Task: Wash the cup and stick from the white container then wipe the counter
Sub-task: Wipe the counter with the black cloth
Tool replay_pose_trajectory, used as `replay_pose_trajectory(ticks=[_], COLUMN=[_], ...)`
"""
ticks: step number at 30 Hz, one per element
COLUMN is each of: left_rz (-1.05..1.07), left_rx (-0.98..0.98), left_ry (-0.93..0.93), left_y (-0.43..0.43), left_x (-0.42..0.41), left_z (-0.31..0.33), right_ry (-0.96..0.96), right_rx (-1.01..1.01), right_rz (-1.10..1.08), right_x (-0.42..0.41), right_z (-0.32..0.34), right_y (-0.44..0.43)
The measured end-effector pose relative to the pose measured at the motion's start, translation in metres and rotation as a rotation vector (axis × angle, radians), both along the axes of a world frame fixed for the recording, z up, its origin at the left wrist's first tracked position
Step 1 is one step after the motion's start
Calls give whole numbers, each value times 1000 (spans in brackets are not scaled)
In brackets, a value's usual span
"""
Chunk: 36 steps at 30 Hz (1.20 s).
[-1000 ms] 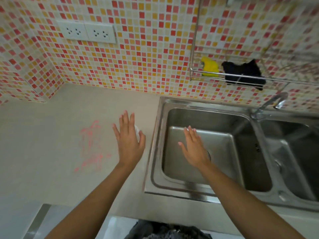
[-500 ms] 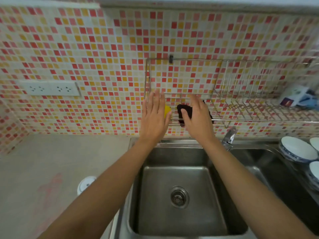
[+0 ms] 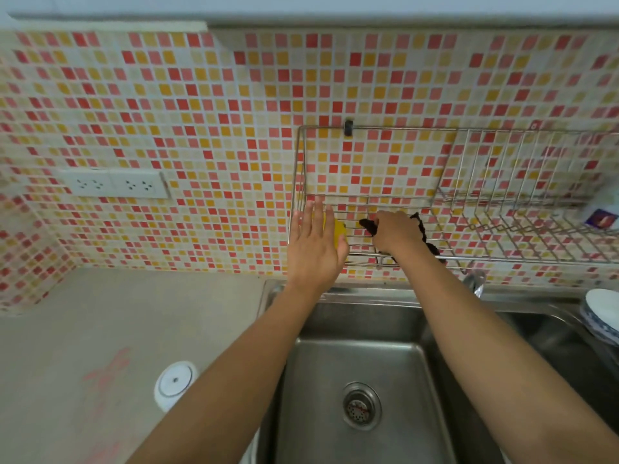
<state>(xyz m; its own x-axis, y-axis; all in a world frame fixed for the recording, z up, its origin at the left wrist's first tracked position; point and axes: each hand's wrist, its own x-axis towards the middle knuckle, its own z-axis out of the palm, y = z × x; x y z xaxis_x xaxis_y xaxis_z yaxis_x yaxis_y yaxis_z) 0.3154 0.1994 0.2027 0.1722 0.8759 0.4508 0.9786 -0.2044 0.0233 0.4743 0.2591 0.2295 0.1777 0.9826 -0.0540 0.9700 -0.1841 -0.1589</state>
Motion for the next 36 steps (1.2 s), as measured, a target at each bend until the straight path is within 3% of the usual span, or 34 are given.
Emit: replay_pose_trajectory(ticks=[7, 9, 13, 17, 19, 23, 30, 36], left_rz=[2, -58, -294, -257, -193, -65, -127, -269], left_rx=[-87, -106, -63, -80, -157, -382, -639, -683], left_ry=[13, -20, -123, -236, -280, -362, -750, -958], left_y=[2, 0, -26, -70, -94, -125, -158, -159], left_x=[-2, -5, -32, -97, -138, -219, -293, -310], left_z=[-1, 4, 2, -30, -52, -106, -162, -204], right_ry=[-8, 36, 251, 354, 401, 504, 542, 130], right_rx=[81, 219, 692, 890, 843, 529, -46, 51], right_rz=[2, 1, 51, 172, 240, 258, -49, 57], right_x=[2, 2, -7, -49, -81, -148, -264, -305], right_z=[-7, -2, 19, 40, 31, -51, -207, -266], right_y=[2, -4, -40, -97, -131, -186, -257, -307])
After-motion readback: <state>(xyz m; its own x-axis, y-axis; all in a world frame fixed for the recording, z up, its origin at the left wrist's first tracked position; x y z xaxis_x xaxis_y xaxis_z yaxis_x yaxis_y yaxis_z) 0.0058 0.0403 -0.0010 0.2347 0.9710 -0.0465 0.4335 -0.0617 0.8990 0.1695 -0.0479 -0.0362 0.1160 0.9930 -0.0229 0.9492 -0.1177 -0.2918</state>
